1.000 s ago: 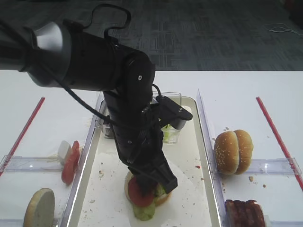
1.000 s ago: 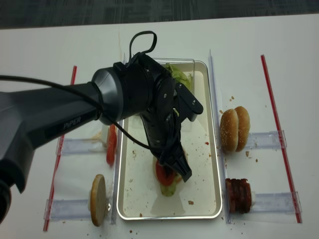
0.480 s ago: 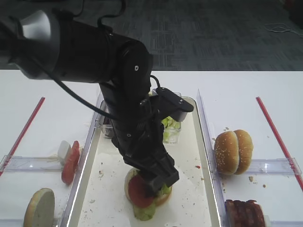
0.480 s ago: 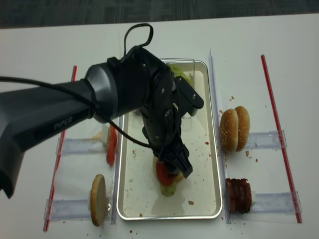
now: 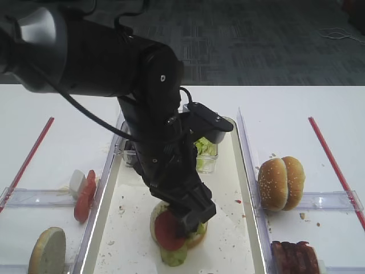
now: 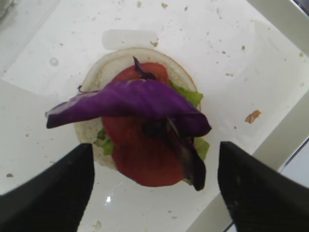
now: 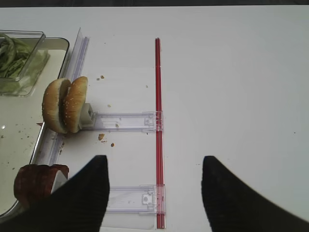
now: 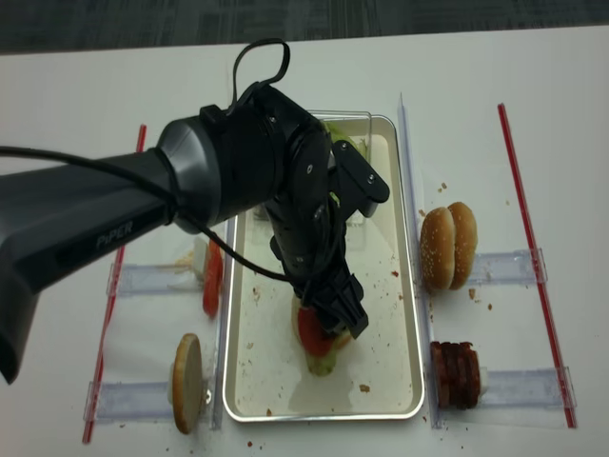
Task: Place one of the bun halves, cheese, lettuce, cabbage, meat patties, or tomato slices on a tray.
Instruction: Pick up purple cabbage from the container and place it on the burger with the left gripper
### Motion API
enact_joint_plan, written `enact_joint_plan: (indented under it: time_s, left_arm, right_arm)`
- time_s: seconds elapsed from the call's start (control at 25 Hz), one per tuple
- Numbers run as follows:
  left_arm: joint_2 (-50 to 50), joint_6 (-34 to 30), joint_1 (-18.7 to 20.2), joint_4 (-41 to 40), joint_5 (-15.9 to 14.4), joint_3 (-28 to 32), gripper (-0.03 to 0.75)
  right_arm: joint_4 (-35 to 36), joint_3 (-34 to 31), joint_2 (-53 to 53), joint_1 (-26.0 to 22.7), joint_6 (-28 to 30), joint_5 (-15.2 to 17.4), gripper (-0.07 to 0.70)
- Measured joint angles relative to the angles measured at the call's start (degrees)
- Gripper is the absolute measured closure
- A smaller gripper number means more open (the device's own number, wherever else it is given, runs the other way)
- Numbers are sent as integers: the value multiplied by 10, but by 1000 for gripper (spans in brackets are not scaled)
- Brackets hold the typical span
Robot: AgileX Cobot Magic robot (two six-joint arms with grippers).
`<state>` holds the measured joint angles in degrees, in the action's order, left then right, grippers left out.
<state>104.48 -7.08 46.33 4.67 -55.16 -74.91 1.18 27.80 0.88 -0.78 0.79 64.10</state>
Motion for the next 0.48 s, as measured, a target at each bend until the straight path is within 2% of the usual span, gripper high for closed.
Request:
enact_joint_plan:
  time_s: [0.48]
  left_arm:
    - [-41,8,0,0,-4,-20,189]
  right_arm:
    - [0,0,0,0,0,0,167]
